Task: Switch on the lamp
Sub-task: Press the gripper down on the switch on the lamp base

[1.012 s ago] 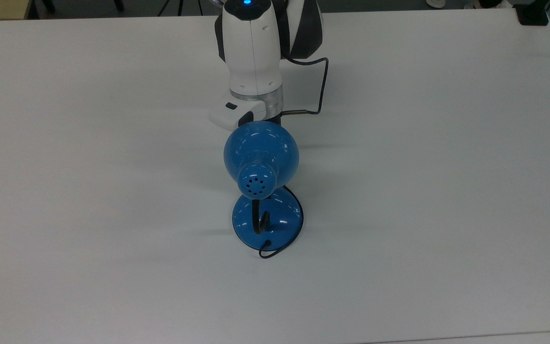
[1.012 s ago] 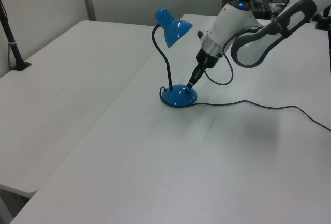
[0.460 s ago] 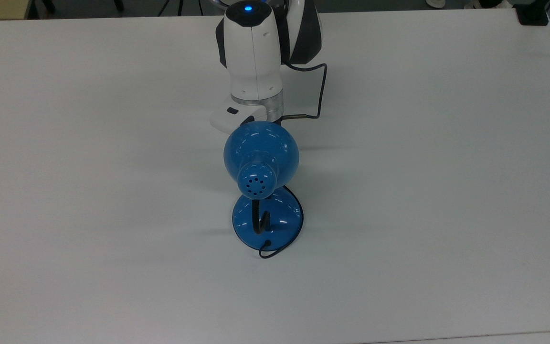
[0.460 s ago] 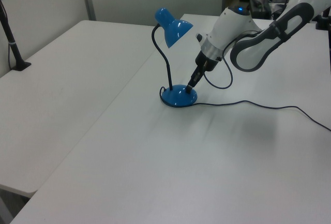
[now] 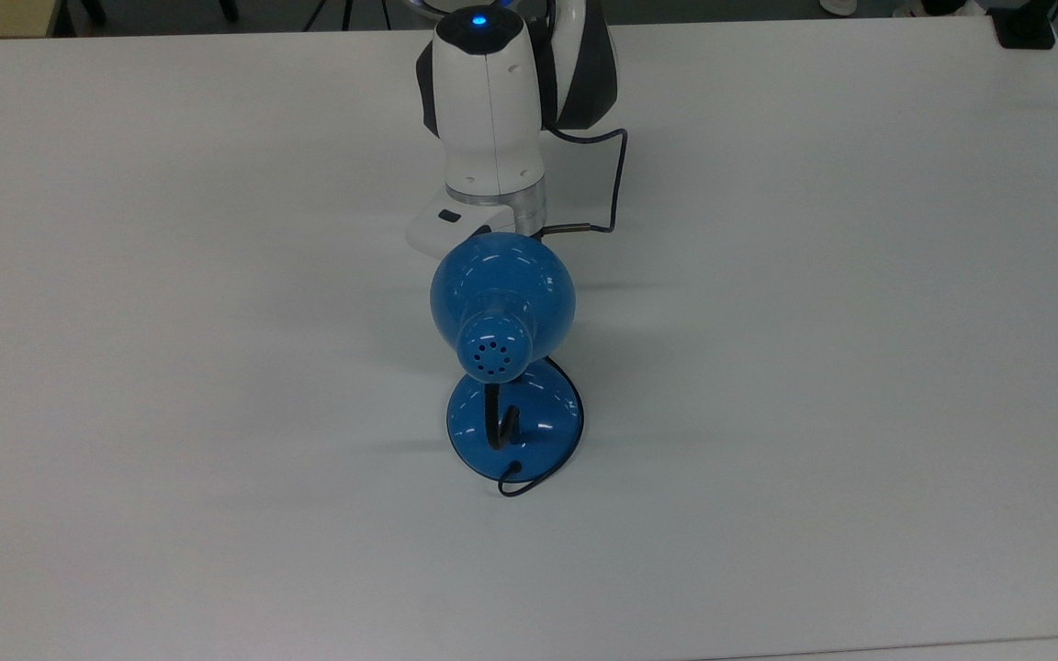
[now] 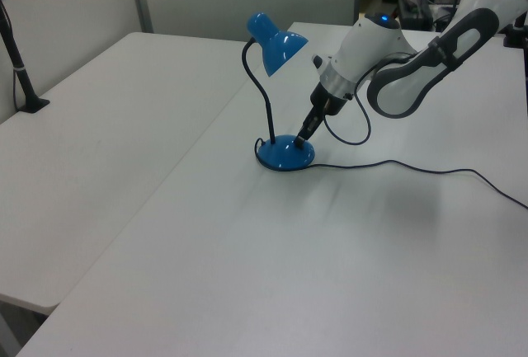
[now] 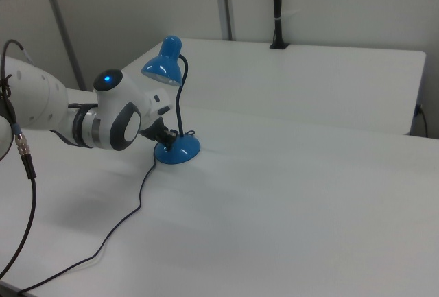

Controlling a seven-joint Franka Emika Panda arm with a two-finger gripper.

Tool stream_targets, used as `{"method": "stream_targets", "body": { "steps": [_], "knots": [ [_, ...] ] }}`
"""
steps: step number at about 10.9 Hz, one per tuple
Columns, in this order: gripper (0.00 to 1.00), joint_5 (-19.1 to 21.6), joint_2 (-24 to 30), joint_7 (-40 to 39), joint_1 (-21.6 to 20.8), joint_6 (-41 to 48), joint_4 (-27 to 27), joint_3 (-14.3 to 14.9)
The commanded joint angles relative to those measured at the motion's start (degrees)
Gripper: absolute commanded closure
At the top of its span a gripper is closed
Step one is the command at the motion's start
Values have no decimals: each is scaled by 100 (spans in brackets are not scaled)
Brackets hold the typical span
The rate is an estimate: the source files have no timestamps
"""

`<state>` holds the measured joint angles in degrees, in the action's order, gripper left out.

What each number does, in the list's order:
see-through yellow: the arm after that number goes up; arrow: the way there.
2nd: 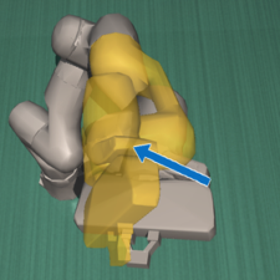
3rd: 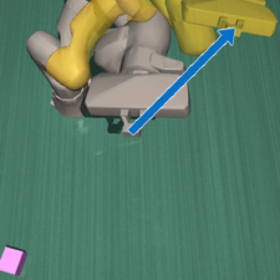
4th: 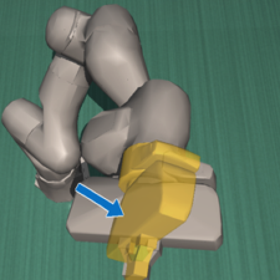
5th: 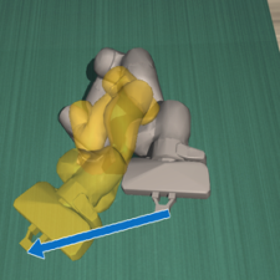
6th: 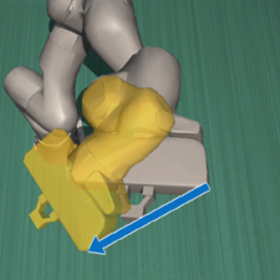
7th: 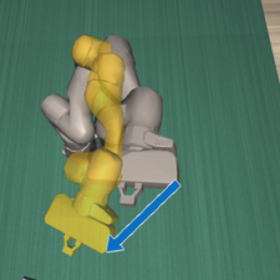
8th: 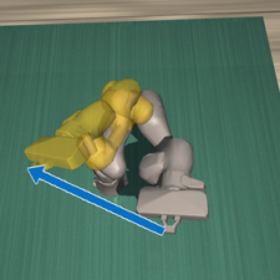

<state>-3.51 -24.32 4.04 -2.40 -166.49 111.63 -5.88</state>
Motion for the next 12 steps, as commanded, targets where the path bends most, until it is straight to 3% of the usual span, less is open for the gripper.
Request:
{"method": "stream_targets", "body": {
  "steps": [1, 6, 12],
  "knots": [
    [97, -142, -90, 149, -41, -156, 8, 52],
    [97, -756, -160, 97, 55, -173, 0, 52],
    [97, -801, -161, 149, 108, -314, -9, 43]
  ]
}}
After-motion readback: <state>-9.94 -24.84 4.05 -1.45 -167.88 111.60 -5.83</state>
